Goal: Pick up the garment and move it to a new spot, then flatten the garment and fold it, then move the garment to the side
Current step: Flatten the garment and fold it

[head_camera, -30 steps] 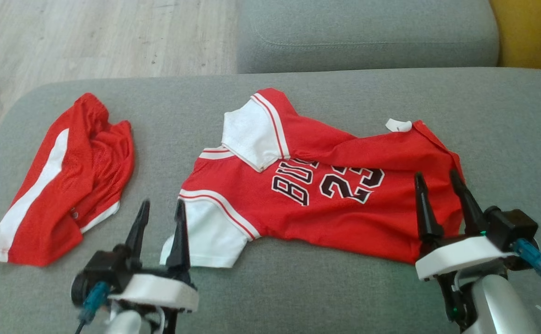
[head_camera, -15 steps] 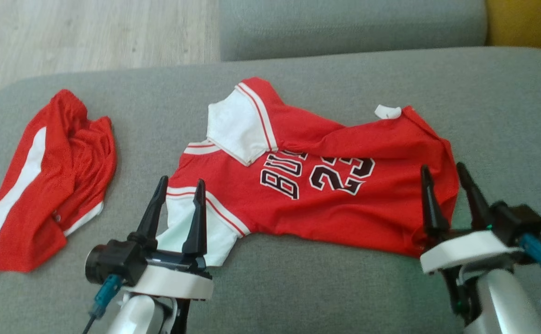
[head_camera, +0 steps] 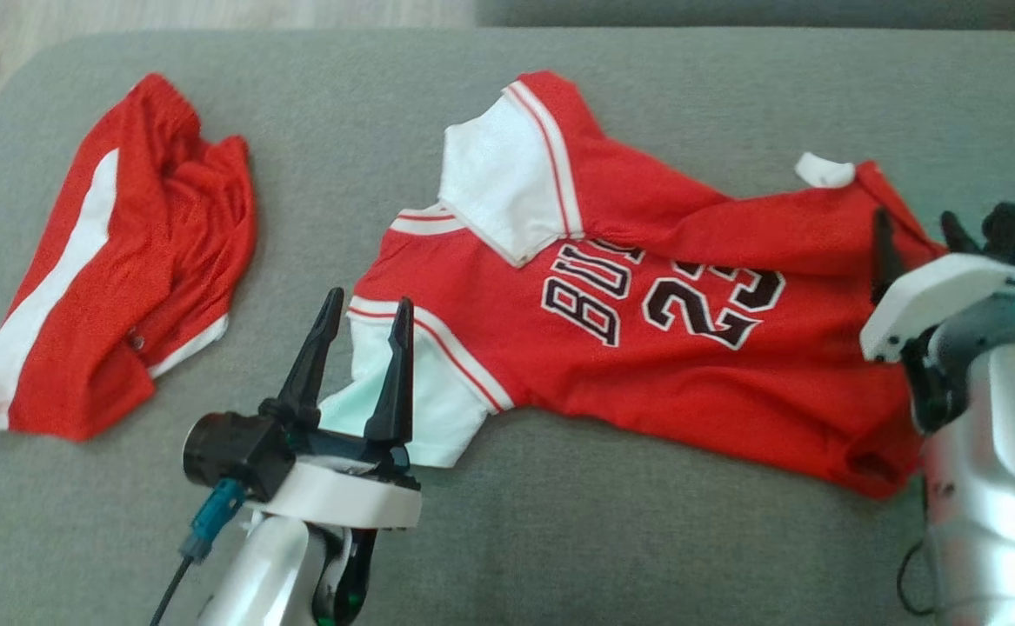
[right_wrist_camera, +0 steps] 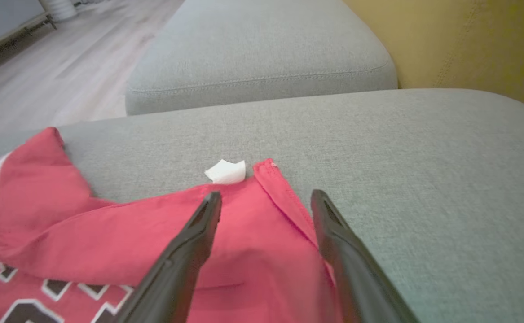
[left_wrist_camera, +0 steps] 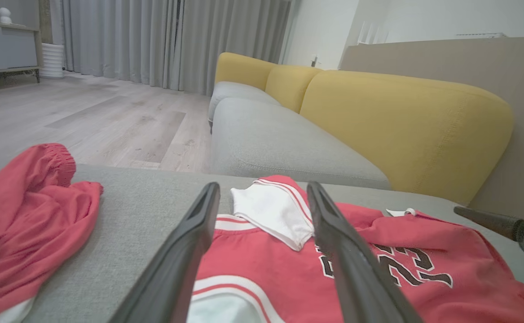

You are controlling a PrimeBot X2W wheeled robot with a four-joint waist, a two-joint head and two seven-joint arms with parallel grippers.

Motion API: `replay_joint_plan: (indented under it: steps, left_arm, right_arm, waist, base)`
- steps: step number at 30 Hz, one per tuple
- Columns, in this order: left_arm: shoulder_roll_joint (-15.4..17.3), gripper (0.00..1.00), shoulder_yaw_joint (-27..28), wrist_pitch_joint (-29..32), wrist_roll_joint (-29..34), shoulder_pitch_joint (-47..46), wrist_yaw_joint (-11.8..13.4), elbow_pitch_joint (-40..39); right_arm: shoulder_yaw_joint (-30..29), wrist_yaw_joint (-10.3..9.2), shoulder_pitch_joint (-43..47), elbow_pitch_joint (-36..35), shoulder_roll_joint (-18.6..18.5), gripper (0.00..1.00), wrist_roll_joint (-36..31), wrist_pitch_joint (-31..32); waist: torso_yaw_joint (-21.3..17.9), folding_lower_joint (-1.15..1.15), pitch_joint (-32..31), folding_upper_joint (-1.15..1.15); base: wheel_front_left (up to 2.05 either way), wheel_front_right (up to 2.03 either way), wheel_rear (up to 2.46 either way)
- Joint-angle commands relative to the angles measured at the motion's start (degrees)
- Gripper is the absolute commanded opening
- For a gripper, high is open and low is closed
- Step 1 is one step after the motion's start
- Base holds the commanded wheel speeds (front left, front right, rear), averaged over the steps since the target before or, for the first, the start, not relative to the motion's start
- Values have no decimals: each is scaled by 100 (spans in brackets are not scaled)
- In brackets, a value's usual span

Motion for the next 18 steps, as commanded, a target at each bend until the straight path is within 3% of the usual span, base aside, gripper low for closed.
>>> replay_joint_plan:
  steps: [1,11,16,17,18]
  left_arm:
    - [-18,100,207,-54,85,-213,-37,-145]
    - [-121,100,229,-54,100,-349,-173,-133]
    - [-140,100,229,-54,94,-413,-207,-162]
    - [-141,100,232,-54,92,-422,-211,-167]
    - [-143,100,234,-54,91,-433,-215,-169]
  right_arm:
    - [-14,-4,-332,-19,-8,100,-240,44]
    - [-1199,-4,-1127,965,-8,100,-1339,502]
    - [-1340,-4,-1449,1434,-8,100,-1543,740]
    - [-1359,-4,-1496,1506,-8,95,-1570,776]
    - [-1365,-4,-1542,1560,-8,2,-1599,781]
  waist:
    - [131,-1,111,0]
    - [340,-1,367,0]
    - [370,-1,496,0]
    - [371,-1,516,0]
    - [371,-1,532,0]
  base:
    - [0,0,0]
    - [0,0,0]
    - [0,0,0]
    - [0,0,0]
    - [0,0,0]
